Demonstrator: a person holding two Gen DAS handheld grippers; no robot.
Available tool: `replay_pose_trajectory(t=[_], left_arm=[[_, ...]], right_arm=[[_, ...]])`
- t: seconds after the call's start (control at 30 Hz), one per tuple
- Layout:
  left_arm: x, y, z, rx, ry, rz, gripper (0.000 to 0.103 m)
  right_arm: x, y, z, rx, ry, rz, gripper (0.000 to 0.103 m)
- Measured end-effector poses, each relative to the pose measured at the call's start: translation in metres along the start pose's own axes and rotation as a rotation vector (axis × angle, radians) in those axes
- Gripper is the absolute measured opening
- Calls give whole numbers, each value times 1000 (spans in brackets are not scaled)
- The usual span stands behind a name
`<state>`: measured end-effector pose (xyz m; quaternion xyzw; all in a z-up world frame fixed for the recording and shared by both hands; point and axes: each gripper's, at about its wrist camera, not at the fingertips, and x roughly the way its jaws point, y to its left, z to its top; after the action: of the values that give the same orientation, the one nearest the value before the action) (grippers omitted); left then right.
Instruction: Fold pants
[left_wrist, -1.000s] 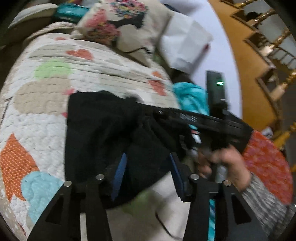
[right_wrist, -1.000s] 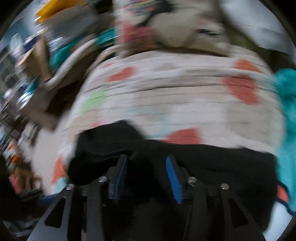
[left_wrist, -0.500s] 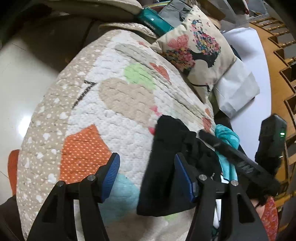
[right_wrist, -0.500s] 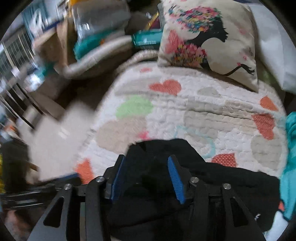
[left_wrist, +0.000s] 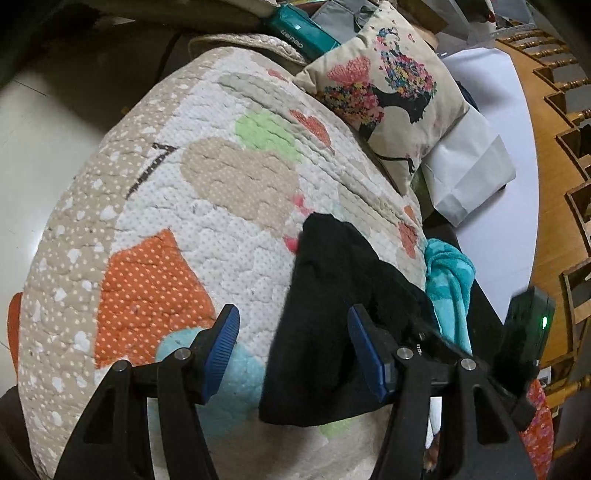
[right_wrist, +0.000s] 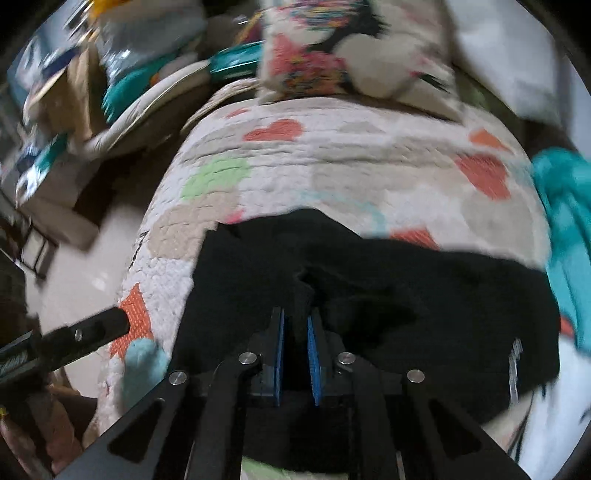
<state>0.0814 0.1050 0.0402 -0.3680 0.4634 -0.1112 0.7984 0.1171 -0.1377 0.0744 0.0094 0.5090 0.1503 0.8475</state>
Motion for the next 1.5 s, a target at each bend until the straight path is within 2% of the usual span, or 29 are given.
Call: replay_pose_trajectory(t=[0.13, 0.27, 0.37, 0.5, 0.53, 0.63, 0.7, 0.8, 0.83, 0.9, 1.03, 1.07, 1.1, 1.13, 1.17, 1.2, 1.3, 1.4, 1.5], left_arm=[[9, -2, -7, 8, 27, -3, 60], [17, -6, -17, 40, 54, 18, 60], [23, -10, -23, 69, 69, 31, 60], [32, -16, -31, 108, 90, 47, 60], [35, -17, -34, 117, 97, 48, 60], [42, -21, -40, 139, 109, 59, 60], [45, -23, -43, 156, 103, 71, 60], [47, -26, -48, 170, 98, 78, 58], [47, -26, -48, 172, 94, 88, 54], [51, -27, -49, 184, 110, 122, 25], [51, -28, -48, 161, 120, 119, 13], [50, -29, -47, 163, 118, 121, 10], [48, -31, -47, 165, 113, 125, 9], [47, -31, -47, 165, 112, 126, 9], [46, -32, -46, 160, 110, 126, 8], [45, -33, -44, 155, 109, 126, 8], [37, -30, -41, 131, 100, 129, 8], [28, -22, -35, 102, 85, 125, 8], [15, -11, -28, 83, 51, 152, 8]], right_arm=[[-6, -31, -34, 103, 47, -3, 13], [-15, -48, -61, 162, 61, -17, 33], [-25, -46, -65, 162, 67, -43, 37], [-52, -24, -41, 68, -37, -78, 40], [-56, -13, -26, 29, -56, -47, 42], [-48, 12, 13, -41, -45, 99, 60], [-31, 33, 38, -105, -15, 167, 61], [13, 69, 68, -182, 90, 189, 61], [29, 78, 73, -185, 132, 190, 61], [55, 88, 77, -204, 195, 153, 61], [106, 95, 80, -239, 323, -40, 61], [114, 91, 79, -220, 342, -47, 47], [118, 88, 78, -204, 349, -38, 34], [118, 85, 78, -183, 346, -18, 32], [114, 85, 77, -181, 329, -2, 23], [111, 85, 77, -187, 317, 4, 20], [101, 86, 78, -185, 284, 23, 14], [92, 96, 85, -187, 249, 50, 13], [92, 112, 90, -202, 242, 69, 13]])
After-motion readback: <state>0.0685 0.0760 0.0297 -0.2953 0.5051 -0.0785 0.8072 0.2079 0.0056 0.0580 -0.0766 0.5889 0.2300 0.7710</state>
